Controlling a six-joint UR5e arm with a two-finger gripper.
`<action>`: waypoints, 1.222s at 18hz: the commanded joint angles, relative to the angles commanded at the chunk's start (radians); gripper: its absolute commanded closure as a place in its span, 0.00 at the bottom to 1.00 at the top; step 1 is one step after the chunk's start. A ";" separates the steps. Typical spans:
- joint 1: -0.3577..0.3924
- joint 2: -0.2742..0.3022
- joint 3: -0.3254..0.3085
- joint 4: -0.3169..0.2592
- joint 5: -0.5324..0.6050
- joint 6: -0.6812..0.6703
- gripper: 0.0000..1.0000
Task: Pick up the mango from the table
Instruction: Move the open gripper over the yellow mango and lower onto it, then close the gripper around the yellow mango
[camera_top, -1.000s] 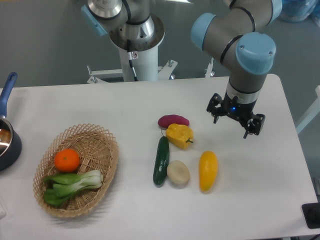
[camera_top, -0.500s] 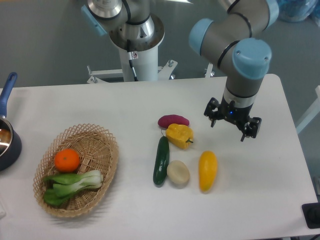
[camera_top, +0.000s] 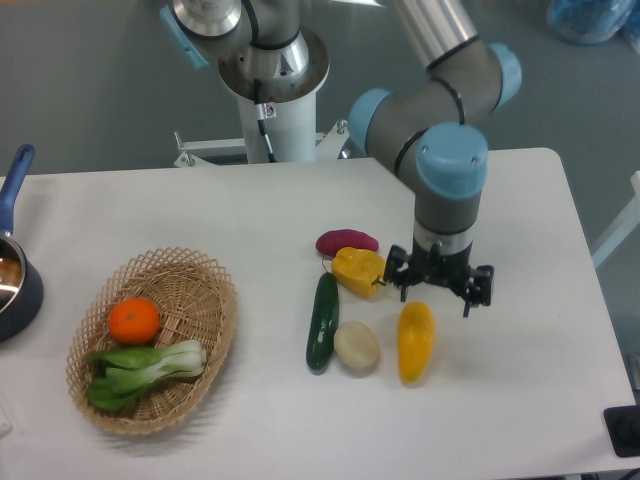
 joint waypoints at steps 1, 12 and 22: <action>-0.002 -0.012 0.005 0.000 0.000 0.003 0.00; -0.017 -0.080 0.012 0.002 0.058 0.031 0.00; -0.055 -0.126 0.018 0.002 0.150 0.025 0.13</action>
